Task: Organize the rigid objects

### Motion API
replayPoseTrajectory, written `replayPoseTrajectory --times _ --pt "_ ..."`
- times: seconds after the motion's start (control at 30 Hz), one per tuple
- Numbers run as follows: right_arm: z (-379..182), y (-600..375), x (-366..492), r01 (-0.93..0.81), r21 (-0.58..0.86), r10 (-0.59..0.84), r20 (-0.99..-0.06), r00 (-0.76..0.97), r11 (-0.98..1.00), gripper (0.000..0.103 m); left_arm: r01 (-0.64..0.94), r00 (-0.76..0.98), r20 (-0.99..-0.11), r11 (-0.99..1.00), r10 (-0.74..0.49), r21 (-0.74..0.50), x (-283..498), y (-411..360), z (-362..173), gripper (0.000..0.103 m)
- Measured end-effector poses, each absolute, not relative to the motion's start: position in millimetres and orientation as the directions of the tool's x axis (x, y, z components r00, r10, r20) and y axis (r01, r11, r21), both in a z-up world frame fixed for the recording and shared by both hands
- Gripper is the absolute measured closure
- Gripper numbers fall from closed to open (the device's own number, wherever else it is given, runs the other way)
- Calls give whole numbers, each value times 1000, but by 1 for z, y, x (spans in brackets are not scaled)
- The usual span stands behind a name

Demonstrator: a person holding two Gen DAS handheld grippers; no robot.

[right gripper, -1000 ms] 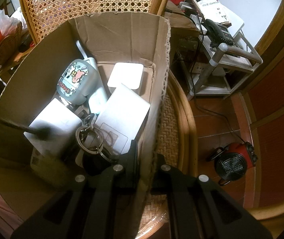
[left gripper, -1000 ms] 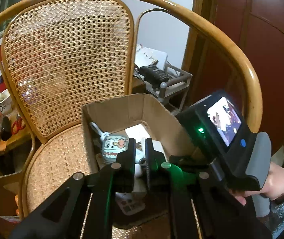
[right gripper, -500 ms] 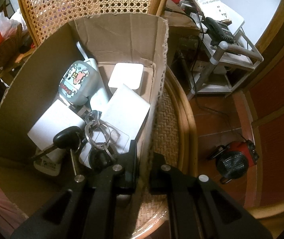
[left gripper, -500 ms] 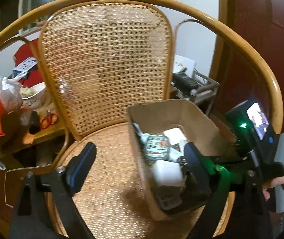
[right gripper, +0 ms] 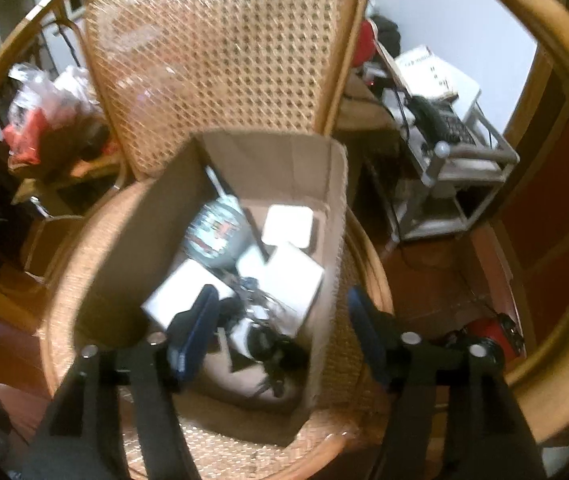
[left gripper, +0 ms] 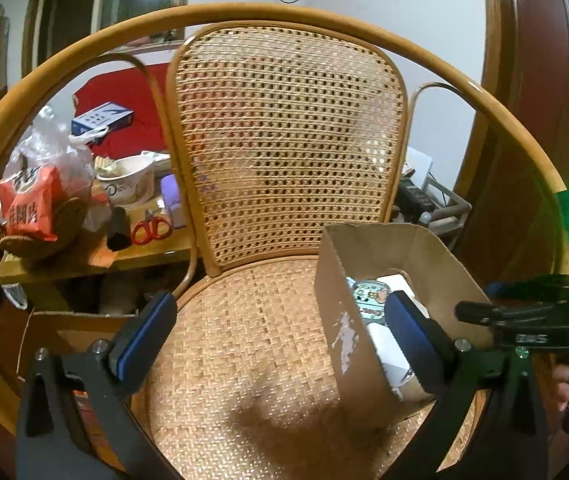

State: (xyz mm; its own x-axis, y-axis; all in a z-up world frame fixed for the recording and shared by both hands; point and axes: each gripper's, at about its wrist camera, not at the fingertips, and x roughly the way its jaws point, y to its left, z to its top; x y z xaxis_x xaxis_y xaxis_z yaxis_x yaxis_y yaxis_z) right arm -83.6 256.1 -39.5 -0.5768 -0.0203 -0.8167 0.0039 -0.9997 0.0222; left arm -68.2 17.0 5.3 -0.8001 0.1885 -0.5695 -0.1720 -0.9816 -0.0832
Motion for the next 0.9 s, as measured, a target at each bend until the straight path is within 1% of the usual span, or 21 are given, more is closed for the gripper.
replayPoseTrajectory --times 0.03,0.07,0.13,0.17,0.43,0.57,0.67,0.77,0.9 --pt "-35 254 -80 9 25 -26 -804 -594 -1000 17 -164 -802 -569 -983 184 -86 -67 14 5 0" --pt "-28 252 -74 14 26 -29 -783 -622 -1000 14 -156 -801 -572 -984 178 -88 -66 12 5 0" --pt "-16 246 -59 20 33 -38 -740 -672 -999 2 -141 -793 -585 -986 168 -92 -63 7 2 0" --pt "-11 245 -55 26 39 -46 -725 -688 -999 0 -140 -791 -588 -985 170 -96 -62 5 1 0" --pt "18 233 -10 32 75 -72 -613 -787 -997 0 -97 -803 -583 -992 124 -78 -46 -6 0 1" --pt "25 226 13 50 66 -77 -533 -843 -997 0 -32 -841 -539 -999 39 -23 -33 -7 4 1" --pt "23 221 26 39 41 -54 -491 -869 -998 0 -17 -856 -517 -1000 17 -5 -24 -9 6 1" --pt "14 220 33 27 40 -43 -476 -878 -999 0 -18 -865 -502 -1000 17 -4 -16 -11 6 0" --pt "5 226 32 17 71 -49 -481 -876 -997 0 -14 -879 -477 -1000 3 19 -8 -11 6 0"
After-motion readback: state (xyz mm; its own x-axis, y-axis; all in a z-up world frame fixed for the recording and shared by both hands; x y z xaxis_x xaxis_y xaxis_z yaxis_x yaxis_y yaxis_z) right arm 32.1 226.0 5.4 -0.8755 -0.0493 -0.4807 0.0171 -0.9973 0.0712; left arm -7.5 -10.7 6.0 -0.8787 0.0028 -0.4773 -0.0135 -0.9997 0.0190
